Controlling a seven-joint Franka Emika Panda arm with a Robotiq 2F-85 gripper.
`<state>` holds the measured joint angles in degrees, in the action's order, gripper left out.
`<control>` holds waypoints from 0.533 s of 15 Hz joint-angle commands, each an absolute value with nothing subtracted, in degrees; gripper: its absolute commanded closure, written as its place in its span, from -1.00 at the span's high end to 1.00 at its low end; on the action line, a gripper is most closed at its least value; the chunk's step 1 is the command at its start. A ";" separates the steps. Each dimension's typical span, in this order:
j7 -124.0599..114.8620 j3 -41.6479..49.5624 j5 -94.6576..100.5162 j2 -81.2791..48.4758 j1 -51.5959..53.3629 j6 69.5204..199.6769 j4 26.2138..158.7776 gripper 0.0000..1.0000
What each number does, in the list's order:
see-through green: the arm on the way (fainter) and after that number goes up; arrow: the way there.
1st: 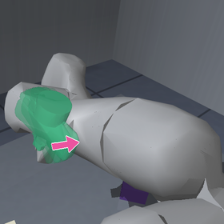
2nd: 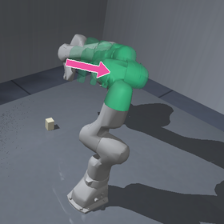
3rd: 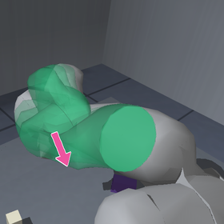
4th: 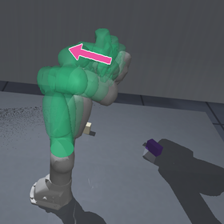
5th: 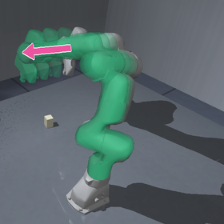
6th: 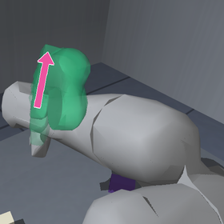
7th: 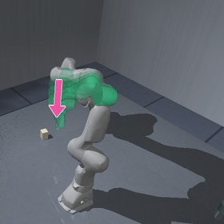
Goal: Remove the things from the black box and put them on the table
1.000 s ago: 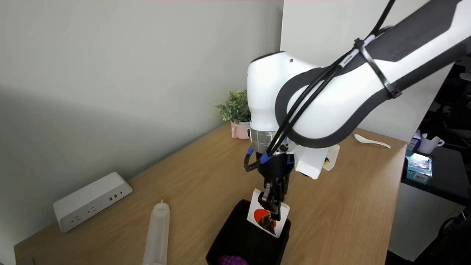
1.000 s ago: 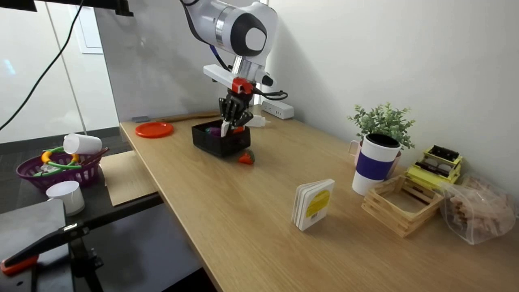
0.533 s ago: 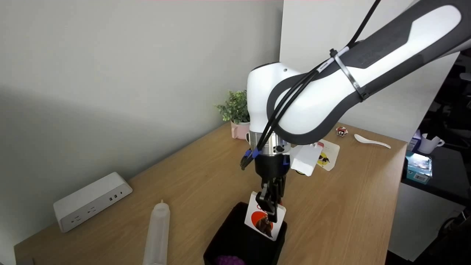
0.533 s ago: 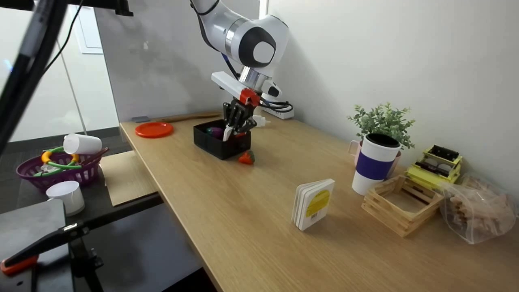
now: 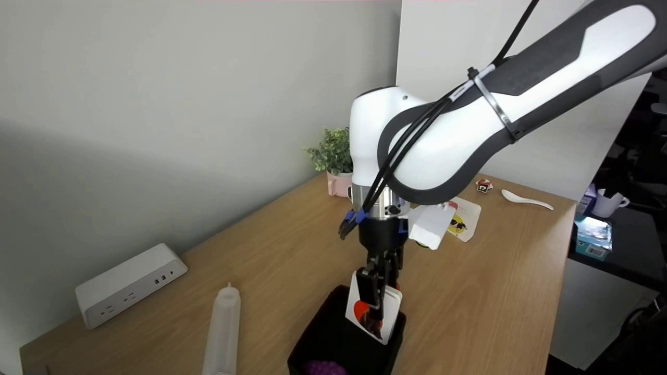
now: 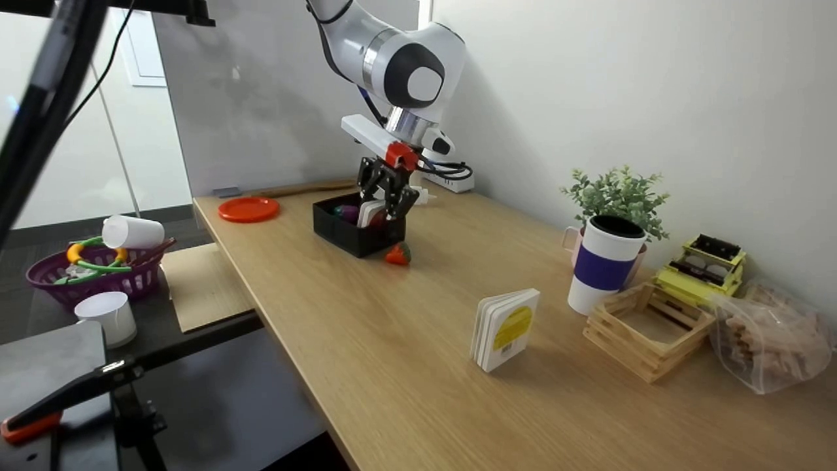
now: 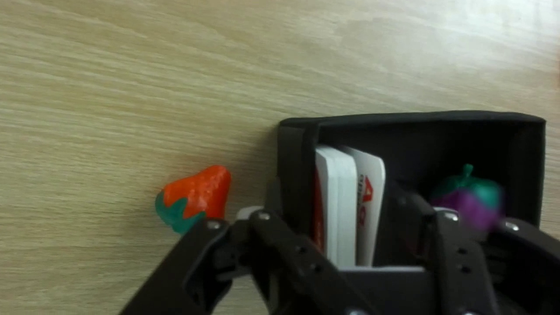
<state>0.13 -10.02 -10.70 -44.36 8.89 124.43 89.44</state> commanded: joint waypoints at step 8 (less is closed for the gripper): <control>-5.07 -9.33 -10.04 -40.94 11.13 127.28 92.21 0.09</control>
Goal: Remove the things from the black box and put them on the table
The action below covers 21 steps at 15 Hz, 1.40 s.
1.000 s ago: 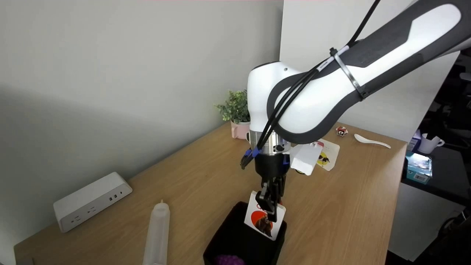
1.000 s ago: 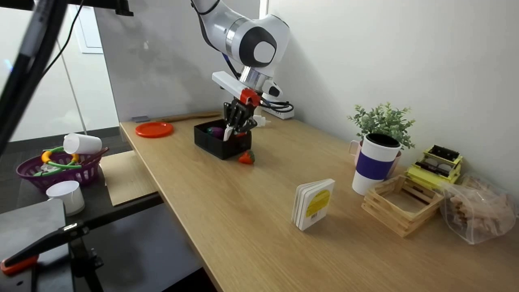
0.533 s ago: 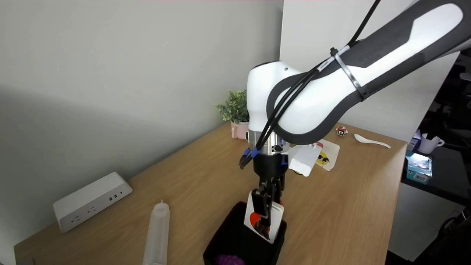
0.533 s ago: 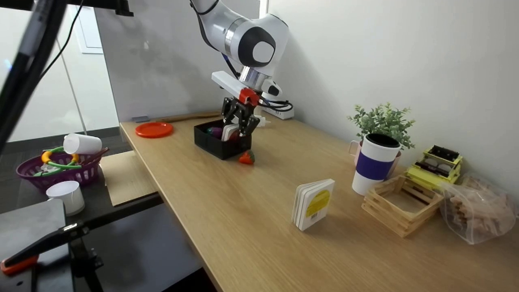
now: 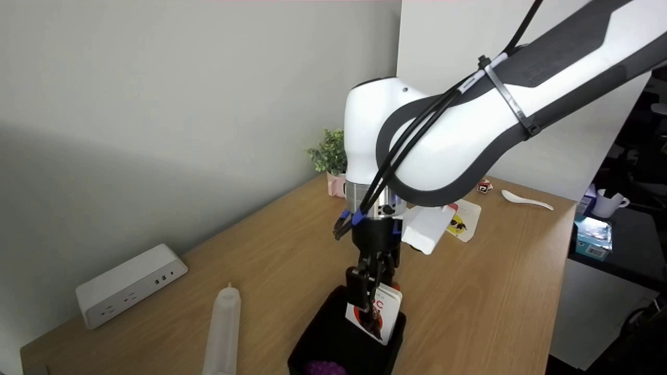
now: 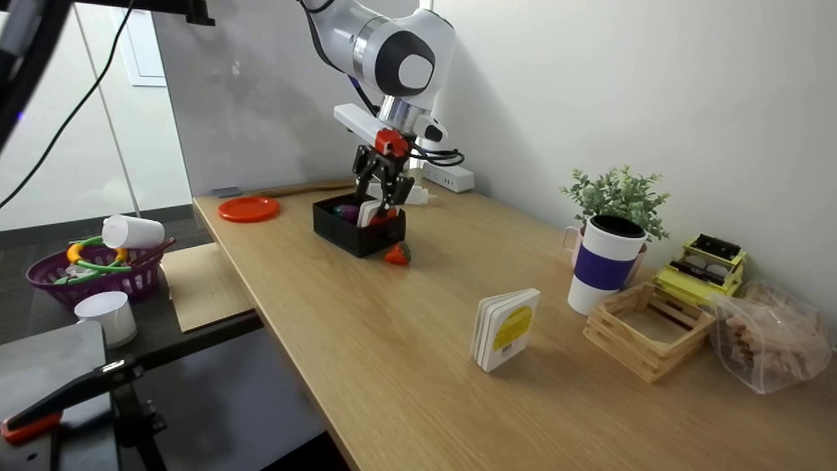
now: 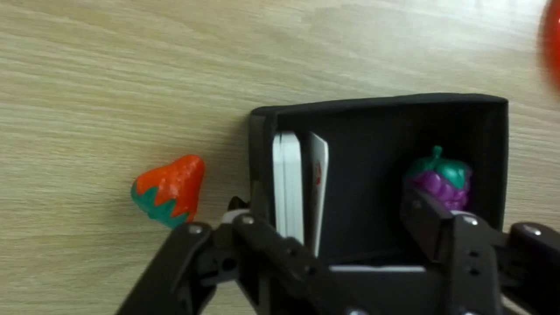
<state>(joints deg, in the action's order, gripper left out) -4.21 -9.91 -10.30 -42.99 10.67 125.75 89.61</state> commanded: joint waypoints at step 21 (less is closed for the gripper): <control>-11.37 -7.27 -6.63 -31.95 13.22 135.37 101.56 -0.93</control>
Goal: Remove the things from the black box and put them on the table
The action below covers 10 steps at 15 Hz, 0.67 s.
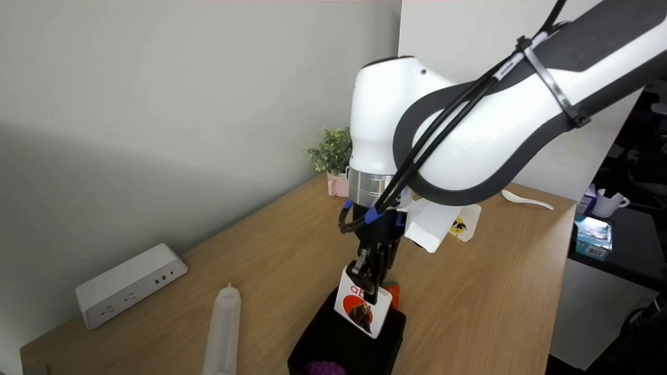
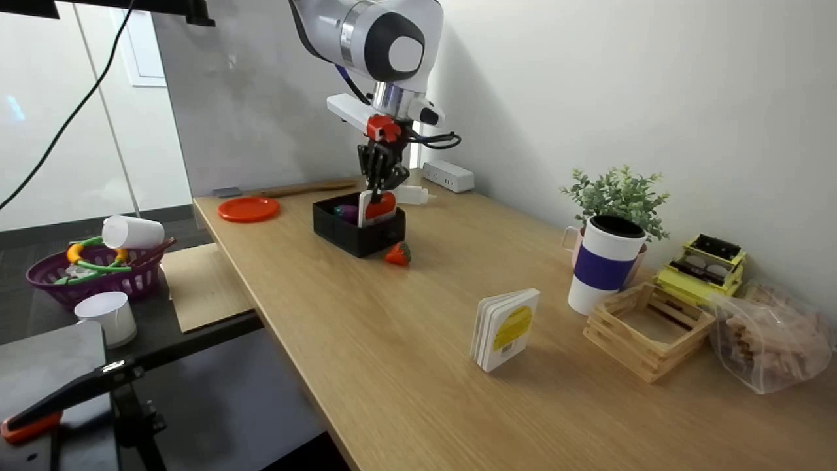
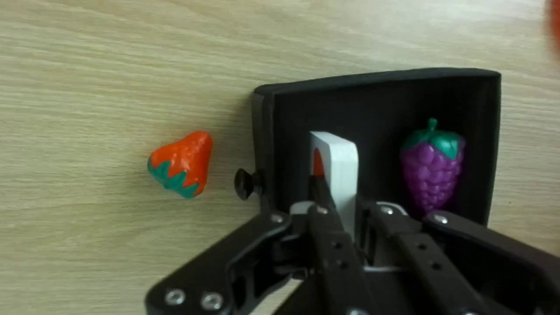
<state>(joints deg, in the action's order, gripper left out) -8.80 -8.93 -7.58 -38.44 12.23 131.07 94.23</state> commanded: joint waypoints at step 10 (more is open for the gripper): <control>-19.87 -4.95 -6.85 -18.79 12.78 155.26 120.83 -0.93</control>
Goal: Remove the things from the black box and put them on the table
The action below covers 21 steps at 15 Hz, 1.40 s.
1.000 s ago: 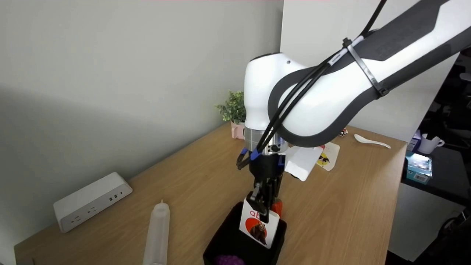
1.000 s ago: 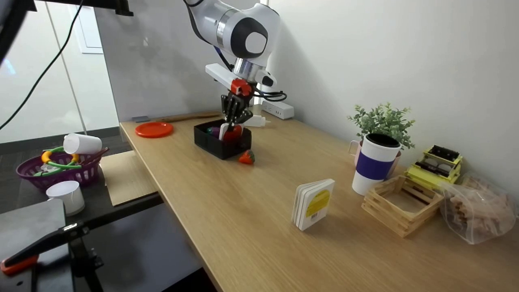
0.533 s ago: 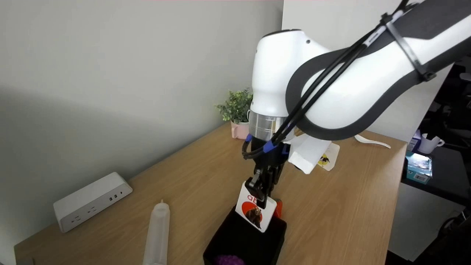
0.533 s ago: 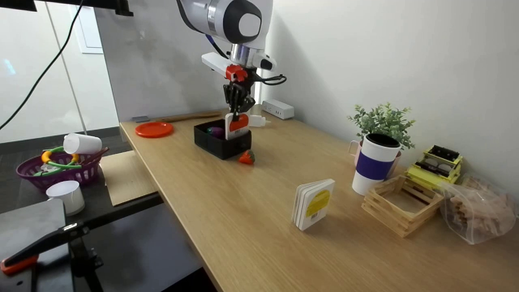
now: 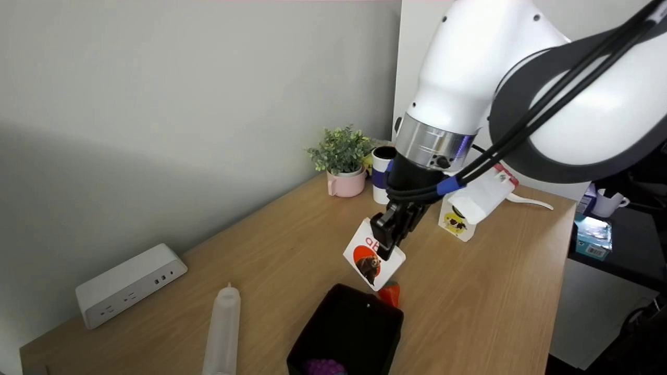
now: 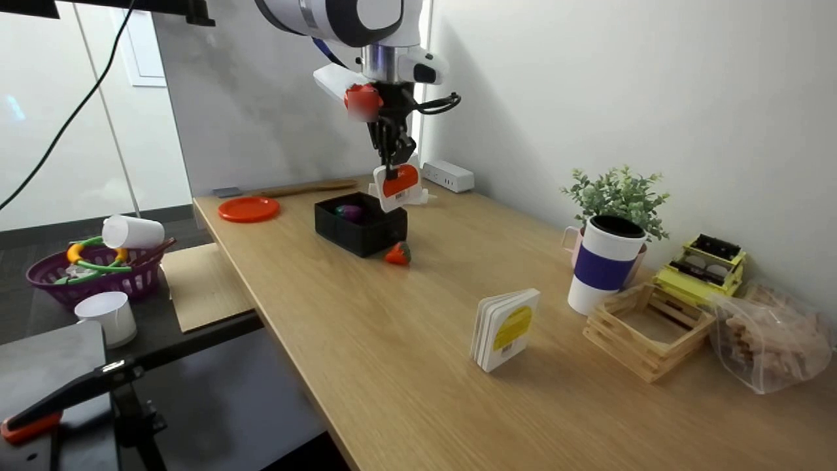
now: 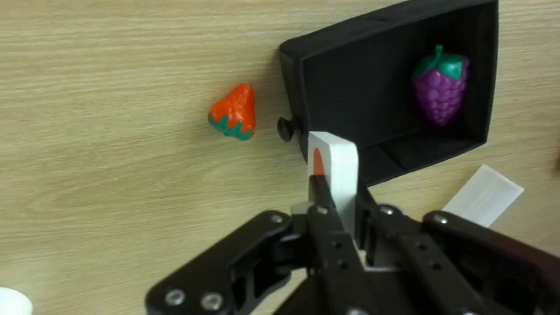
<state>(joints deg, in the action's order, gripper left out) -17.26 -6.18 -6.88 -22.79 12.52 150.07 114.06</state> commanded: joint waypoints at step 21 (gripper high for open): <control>-7.23 -12.24 -34.59 -17.27 -1.21 137.85 123.11 -0.93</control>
<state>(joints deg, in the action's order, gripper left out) -10.03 -13.88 -32.46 -16.97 -0.99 143.89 124.89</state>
